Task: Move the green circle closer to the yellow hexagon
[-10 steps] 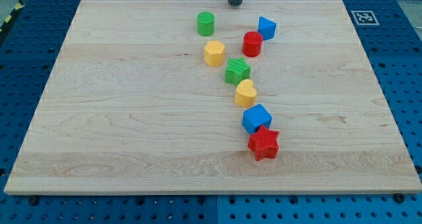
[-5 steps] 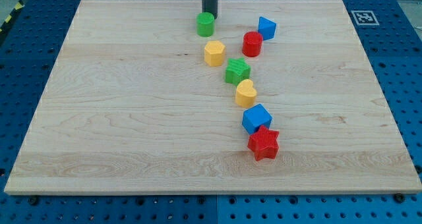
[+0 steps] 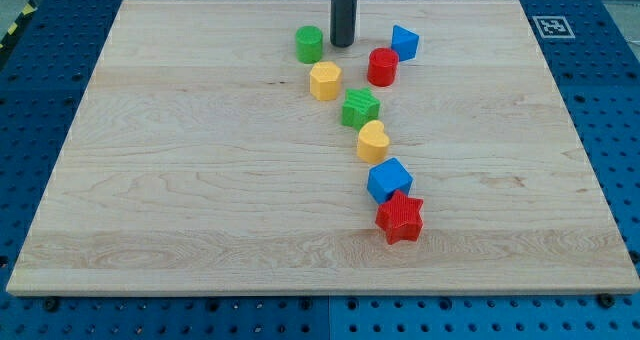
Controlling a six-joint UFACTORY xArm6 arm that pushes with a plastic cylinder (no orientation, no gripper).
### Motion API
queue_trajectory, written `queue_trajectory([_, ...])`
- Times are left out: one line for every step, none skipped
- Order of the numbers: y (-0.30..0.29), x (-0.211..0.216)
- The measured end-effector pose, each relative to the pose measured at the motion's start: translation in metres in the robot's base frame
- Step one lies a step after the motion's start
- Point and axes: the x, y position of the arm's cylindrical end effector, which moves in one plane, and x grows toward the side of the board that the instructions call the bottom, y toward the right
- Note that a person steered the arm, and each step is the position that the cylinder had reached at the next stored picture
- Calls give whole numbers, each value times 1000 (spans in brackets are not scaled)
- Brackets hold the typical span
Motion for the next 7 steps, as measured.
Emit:
queue_trajectory([0,0])
queue_trajectory([-2,0])
queue_trajectory([-9,0])
queue_trajectory([-21,4])
queue_trajectory([-27,18])
queue_trajectory([-27,21])
queue_trajectory([-27,22])
